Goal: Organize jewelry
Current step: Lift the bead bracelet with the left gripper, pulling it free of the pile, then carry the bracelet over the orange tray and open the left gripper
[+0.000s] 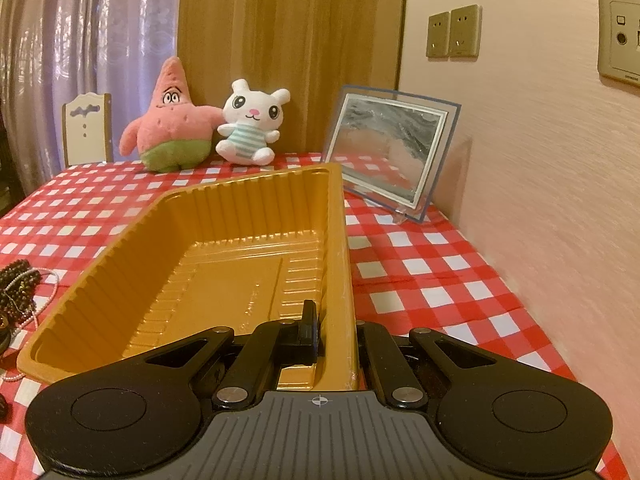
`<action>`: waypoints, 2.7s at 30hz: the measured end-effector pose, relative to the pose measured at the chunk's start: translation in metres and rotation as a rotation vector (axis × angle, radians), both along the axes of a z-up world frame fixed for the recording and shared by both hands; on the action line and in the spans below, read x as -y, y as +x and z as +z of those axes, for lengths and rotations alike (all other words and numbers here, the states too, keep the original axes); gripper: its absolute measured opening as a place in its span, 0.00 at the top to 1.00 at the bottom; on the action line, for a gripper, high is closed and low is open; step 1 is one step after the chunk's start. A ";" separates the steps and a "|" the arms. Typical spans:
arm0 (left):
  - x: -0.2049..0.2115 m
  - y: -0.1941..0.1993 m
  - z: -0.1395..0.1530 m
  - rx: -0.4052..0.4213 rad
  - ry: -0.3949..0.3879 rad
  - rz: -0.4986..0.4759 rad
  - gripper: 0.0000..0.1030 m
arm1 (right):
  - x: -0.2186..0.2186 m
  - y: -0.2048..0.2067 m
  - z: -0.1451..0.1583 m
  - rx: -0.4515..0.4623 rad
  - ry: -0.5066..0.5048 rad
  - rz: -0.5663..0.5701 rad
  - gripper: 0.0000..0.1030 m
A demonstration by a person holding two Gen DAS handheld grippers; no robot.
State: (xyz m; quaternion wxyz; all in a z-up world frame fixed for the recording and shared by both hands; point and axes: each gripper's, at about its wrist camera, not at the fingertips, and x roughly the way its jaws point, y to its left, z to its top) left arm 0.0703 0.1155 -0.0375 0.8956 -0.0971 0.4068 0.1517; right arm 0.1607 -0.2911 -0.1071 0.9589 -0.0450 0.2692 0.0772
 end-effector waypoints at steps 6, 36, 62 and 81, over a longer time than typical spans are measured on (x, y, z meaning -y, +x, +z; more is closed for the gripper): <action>-0.026 0.018 -0.052 -0.043 -0.072 0.119 0.75 | 0.000 0.001 -0.002 -0.003 0.000 0.010 0.96; 0.017 0.034 0.053 0.147 0.046 -0.155 0.95 | -0.001 0.005 -0.004 -0.007 0.004 0.015 0.96; 0.146 0.064 0.164 0.505 -0.174 -0.549 0.94 | -0.009 0.001 0.005 0.026 -0.005 0.041 0.97; 0.180 0.116 -0.017 0.050 -0.328 -0.526 0.94 | -0.011 -0.002 0.014 0.035 0.001 0.050 0.96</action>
